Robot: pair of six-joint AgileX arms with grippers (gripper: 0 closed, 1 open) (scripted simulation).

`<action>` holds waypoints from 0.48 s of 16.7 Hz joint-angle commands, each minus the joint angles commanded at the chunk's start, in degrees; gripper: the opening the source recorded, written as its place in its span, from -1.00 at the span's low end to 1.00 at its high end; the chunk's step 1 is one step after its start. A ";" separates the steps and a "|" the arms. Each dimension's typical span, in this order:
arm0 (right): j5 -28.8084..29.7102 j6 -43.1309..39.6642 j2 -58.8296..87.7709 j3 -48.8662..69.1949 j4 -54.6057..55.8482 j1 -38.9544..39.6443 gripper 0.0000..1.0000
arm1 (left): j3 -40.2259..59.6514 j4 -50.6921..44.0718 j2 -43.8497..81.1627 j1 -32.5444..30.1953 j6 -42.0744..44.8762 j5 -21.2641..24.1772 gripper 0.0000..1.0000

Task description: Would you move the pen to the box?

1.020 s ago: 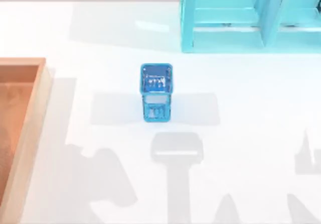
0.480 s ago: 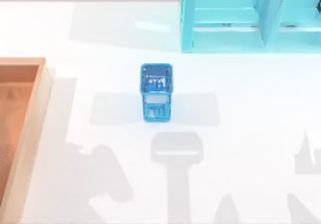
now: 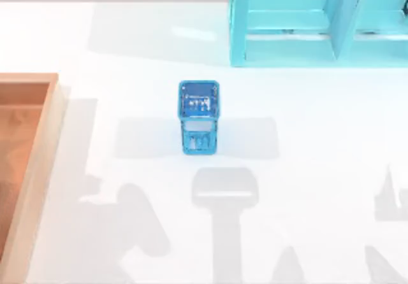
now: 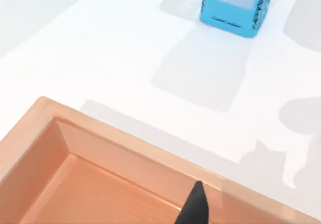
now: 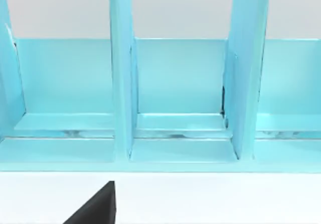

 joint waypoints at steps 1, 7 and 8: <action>0.00 0.00 0.00 0.00 0.00 0.00 1.00 | 0.00 0.00 0.00 0.00 0.00 0.00 0.66; 0.00 0.00 0.00 0.00 0.00 0.00 1.00 | 0.00 0.00 0.00 0.00 0.00 0.00 1.00; 0.00 0.00 0.00 0.00 0.00 0.00 1.00 | 0.00 0.00 0.00 0.00 0.00 0.00 1.00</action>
